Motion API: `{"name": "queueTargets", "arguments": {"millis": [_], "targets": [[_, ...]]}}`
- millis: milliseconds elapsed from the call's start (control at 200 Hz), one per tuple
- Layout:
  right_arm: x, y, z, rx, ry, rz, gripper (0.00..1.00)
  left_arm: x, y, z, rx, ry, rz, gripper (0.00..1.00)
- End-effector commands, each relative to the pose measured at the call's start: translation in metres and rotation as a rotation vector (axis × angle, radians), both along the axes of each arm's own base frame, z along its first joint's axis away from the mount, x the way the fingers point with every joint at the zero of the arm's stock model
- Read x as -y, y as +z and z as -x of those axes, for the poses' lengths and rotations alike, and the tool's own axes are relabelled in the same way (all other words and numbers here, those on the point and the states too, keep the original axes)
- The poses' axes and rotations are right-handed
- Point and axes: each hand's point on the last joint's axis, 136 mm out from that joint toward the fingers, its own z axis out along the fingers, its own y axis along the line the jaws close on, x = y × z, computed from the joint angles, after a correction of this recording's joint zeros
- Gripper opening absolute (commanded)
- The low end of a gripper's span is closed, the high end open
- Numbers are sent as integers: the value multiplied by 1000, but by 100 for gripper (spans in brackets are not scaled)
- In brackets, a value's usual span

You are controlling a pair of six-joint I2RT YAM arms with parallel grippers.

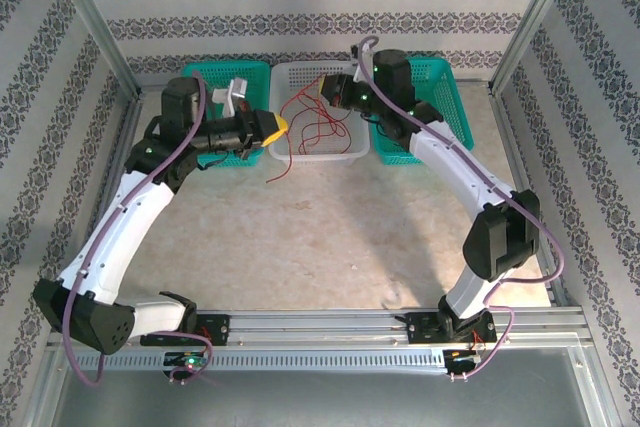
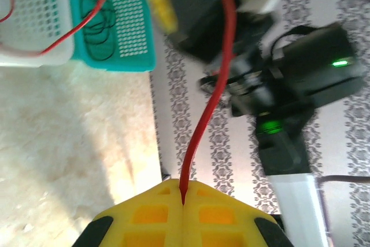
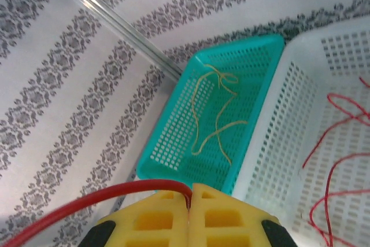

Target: Untangle the cables

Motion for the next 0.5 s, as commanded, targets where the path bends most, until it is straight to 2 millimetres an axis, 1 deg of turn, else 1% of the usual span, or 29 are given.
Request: {"name": "queueTargets", "arguments": {"millis": [0,95,135,185,225,235,270,320,400,460,465,495], "targets": [[1,11,-13,16,-5,15,0,-2,-17,4,-11,-21,-30,0],[2,21,-25,27,-11,3,0,1,-41,-5,-49,-31,-71,0],[0,26,-29,34,-9,2,0,3,-50,-13,-55,-32,-88,0],[-1,31,-35,41,-9,8,0,5,-57,-25,-51,-22,-103,0],[-1,34,-39,44,-11,20,0,8,-55,-37,-21,-15,-101,0],[-1,31,-41,37,-13,25,0,8,-54,-40,-14,-12,-100,0],[0,35,-44,36,-19,38,6,9,-49,-54,15,4,-100,0],[2,34,-50,20,-28,64,16,8,-40,-75,52,29,-100,0],[14,33,-54,0,-70,118,32,4,-28,-113,96,79,-125,0],[25,34,-53,-8,-94,144,38,1,-19,-141,147,122,-147,0],[26,33,-53,-10,-95,147,38,1,-21,-144,146,125,-152,0],[33,32,-51,-20,-108,159,40,0,-18,-158,171,148,-169,0]]}}
